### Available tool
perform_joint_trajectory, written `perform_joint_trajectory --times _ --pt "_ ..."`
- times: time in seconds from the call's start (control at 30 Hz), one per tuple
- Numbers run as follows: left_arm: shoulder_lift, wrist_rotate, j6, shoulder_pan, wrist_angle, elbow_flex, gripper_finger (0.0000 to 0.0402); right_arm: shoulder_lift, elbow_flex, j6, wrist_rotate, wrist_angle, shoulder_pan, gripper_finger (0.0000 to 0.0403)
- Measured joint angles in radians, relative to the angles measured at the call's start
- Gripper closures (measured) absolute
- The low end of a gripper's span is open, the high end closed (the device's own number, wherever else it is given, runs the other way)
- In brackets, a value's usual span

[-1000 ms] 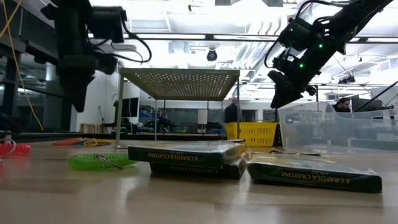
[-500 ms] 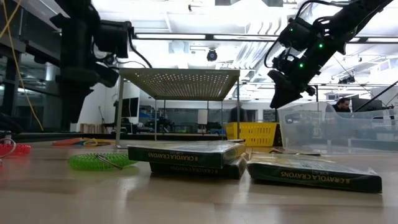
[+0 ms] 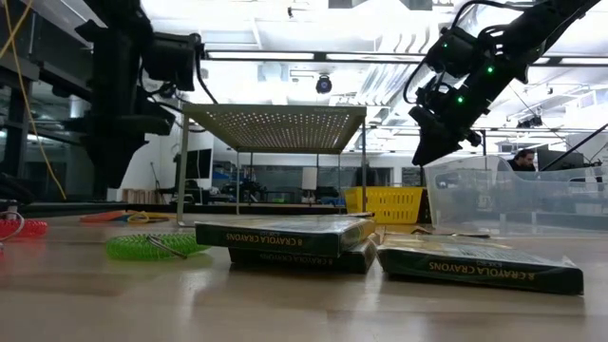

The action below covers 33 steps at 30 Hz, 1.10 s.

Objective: Pick & Place Office Desk Supplies
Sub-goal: Put the orange rubber band into the black bin

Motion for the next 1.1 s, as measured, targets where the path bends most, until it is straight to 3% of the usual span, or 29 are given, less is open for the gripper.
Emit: perform_joint_trajectory --times 0.3,0.57,0.87,1.1 --pt "0.000 -0.011 -0.309 0.017 -0.030 0.000 0.0327 0.000 0.000 -0.006 0.000 0.000 0.000 0.0328" --pt "0.000 -0.139 -0.554 0.015 -0.012 0.000 0.0327 0.000 0.000 -0.030 -0.004 0.000 0.000 0.0328" --pt "0.008 -0.189 -0.376 0.015 -0.011 0.000 0.0327 0.000 0.000 -0.079 -0.004 0.071 0.000 0.0328" --pt "0.120 -0.145 -0.120 0.036 0.025 0.000 0.0327 0.000 0.000 -0.086 -0.039 0.108 0.000 0.0328"
